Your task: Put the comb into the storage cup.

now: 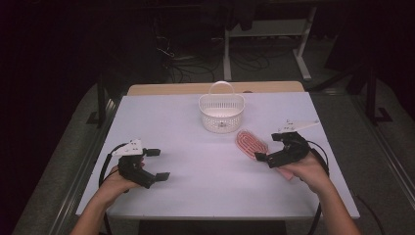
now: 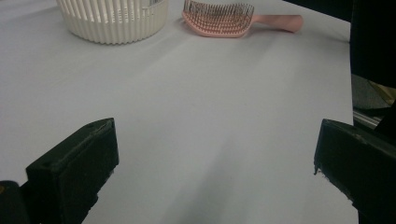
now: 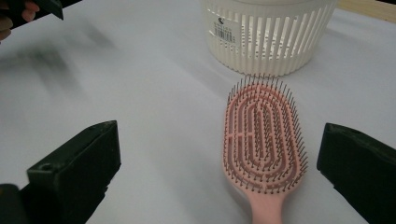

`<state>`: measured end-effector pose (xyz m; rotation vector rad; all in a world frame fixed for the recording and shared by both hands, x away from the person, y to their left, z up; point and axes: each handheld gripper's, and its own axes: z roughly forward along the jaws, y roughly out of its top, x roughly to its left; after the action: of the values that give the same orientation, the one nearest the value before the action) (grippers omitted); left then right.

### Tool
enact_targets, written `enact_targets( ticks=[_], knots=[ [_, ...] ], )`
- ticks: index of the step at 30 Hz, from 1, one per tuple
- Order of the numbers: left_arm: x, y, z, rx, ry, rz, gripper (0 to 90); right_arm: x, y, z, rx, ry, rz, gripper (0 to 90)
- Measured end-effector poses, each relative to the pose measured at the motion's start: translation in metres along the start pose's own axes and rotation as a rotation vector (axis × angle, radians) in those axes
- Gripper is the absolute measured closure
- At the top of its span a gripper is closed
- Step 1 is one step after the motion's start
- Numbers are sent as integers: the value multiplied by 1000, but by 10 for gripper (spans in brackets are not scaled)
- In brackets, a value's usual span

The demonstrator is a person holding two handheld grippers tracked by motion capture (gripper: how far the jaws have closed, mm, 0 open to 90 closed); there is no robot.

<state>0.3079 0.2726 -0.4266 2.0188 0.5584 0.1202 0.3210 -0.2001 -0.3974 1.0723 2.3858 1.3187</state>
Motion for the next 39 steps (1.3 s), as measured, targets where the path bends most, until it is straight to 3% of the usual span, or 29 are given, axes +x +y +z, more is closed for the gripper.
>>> enact_targets(
  ticks=[17,39],
  knots=[
    [0,0,-1,-3,1,-2,0,-9,17,8,14,-12,-13,0],
    [1,0,-2,-6,13,-2,0,-24,37,7,-14,-33,3,0]
  ],
)
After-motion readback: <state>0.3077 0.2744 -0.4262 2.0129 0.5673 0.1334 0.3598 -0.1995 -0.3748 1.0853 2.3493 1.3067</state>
